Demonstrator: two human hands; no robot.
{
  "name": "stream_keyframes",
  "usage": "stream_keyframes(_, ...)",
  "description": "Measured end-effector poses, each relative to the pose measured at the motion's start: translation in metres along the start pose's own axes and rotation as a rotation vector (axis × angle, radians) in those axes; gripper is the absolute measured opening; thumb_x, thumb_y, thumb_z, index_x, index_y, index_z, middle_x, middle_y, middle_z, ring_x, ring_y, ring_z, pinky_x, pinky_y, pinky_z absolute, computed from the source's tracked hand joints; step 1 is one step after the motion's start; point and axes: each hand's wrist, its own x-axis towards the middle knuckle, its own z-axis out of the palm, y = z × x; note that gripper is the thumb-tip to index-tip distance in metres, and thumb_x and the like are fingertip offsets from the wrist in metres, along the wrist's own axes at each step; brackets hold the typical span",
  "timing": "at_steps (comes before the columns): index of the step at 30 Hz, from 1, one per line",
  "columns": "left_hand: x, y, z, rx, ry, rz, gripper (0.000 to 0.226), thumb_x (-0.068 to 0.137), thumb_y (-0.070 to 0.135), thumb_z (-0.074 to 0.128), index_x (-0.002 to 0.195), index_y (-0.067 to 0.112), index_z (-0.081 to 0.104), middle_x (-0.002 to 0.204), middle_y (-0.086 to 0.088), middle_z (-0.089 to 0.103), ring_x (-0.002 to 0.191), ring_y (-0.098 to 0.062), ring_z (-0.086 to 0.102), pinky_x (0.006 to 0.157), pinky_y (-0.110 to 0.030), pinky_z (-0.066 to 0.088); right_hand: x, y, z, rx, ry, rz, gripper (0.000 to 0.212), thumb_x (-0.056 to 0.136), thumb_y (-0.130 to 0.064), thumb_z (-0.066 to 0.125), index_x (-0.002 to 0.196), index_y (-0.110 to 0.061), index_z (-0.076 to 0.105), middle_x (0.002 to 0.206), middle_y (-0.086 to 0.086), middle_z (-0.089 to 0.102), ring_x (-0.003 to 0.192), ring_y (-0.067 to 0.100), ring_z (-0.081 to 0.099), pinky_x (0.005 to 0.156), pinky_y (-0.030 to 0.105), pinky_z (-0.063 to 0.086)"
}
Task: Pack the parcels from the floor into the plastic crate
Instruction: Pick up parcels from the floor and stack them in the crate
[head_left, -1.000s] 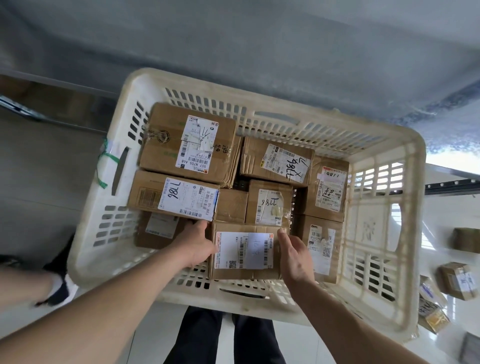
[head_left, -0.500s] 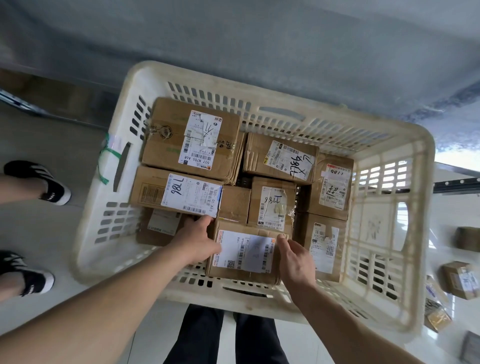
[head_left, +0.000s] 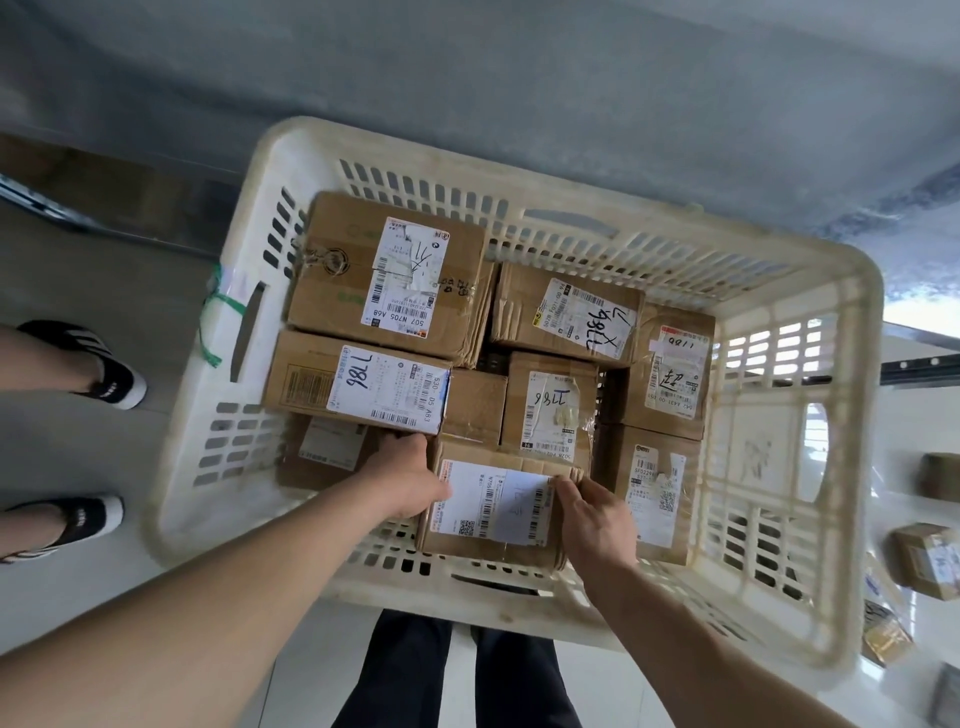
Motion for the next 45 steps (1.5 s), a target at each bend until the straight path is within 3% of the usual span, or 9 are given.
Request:
stream_keyframes(10,0.001,0.001,0.0,-0.04,-0.017,0.057,0.04,0.073,0.013,0.075,0.11,0.015,0.058,0.109,-0.002,0.063,0.095,-0.017,0.062,0.084,-0.031,0.052,0.0,0.0,0.001,-0.094,0.006,-0.063,0.039,0.1,-0.043,0.056,0.074,-0.017,0.068,0.071,0.0,0.069,0.069,0.02,0.066,0.054,0.033,0.054)
stream_keyframes(13,-0.003,0.003,-0.005,-0.118,-0.033,0.091,0.026,0.077,0.009,0.07,0.102,0.005,0.062,0.1,-0.011,0.07,0.09,-0.024,0.067,0.085,-0.041,0.055,-0.002,-0.002,0.002,-0.095,0.031,-0.08,0.039,0.099,-0.046,0.055,0.075,-0.018,0.067,0.07,-0.001,0.068,0.069,0.021,0.067,0.063,0.04,0.06)
stream_keyframes(19,-0.013,0.0,-0.014,-0.414,-0.052,0.025,0.03,0.082,0.033,0.068,0.108,0.019,0.06,0.108,-0.002,0.068,0.101,-0.02,0.062,0.091,-0.041,0.049,-0.013,-0.008,0.005,-0.071,0.005,-0.152,0.038,0.082,-0.065,0.051,0.084,-0.028,0.059,0.077,-0.006,0.067,0.076,0.018,0.068,0.071,0.048,0.062)
stream_keyframes(22,-0.016,-0.004,-0.016,-0.666,-0.101,-0.135,0.029,0.088,0.018,0.069,0.112,0.014,0.056,0.113,-0.01,0.068,0.109,-0.03,0.06,0.1,-0.054,0.044,-0.016,-0.008,0.008,-0.094,-0.015,-0.148,0.049,0.072,-0.074,0.052,0.094,-0.031,0.057,0.09,-0.004,0.067,0.082,0.019,0.066,0.078,0.048,0.061)
stream_keyframes(26,-0.017,-0.001,-0.017,-0.684,-0.132,-0.151,0.038,0.089,0.007,0.067,0.124,0.012,0.054,0.13,-0.017,0.06,0.125,-0.044,0.051,0.106,-0.063,0.035,-0.021,-0.011,0.008,-0.112,-0.042,-0.136,0.063,0.061,-0.081,0.056,0.105,-0.036,0.052,0.097,-0.007,0.068,0.088,0.02,0.068,0.081,0.049,0.06)
stream_keyframes(31,-0.014,0.006,-0.009,-0.632,-0.091,-0.087,0.054,0.086,-0.005,0.063,0.134,0.02,0.055,0.142,-0.009,0.053,0.134,-0.037,0.042,0.105,-0.065,0.034,-0.025,-0.015,0.006,-0.075,-0.076,-0.107,0.087,0.055,-0.078,0.062,0.128,-0.031,0.048,0.105,-0.007,0.071,0.094,0.023,0.07,0.086,0.05,0.06)
stream_keyframes(38,-0.015,0.003,-0.011,-0.636,-0.119,-0.079,0.052,0.086,-0.009,0.06,0.129,0.021,0.059,0.139,-0.01,0.056,0.135,-0.039,0.04,0.106,-0.071,0.028,-0.029,-0.021,0.005,-0.107,-0.095,-0.101,0.085,0.059,-0.079,0.057,0.128,-0.032,0.044,0.108,-0.005,0.07,0.094,0.026,0.069,0.084,0.052,0.058)
stream_keyframes(41,-0.018,0.008,-0.01,-0.63,-0.138,-0.103,0.036,0.086,-0.008,0.056,0.109,0.018,0.064,0.129,-0.009,0.062,0.124,-0.032,0.048,0.109,-0.061,0.028,-0.028,-0.024,0.004,-0.129,-0.092,-0.098,0.071,0.064,-0.079,0.055,0.119,-0.038,0.043,0.106,-0.007,0.068,0.093,0.024,0.067,0.083,0.05,0.058)
stream_keyframes(45,-0.019,0.015,-0.008,-0.593,-0.139,-0.113,0.03,0.086,-0.007,0.053,0.111,0.009,0.059,0.116,-0.006,0.065,0.105,-0.022,0.055,0.087,-0.032,0.039,-0.025,-0.026,0.003,-0.153,-0.108,-0.089,0.078,0.061,-0.084,0.053,0.125,-0.041,0.042,0.111,-0.007,0.067,0.097,0.023,0.068,0.085,0.048,0.059)
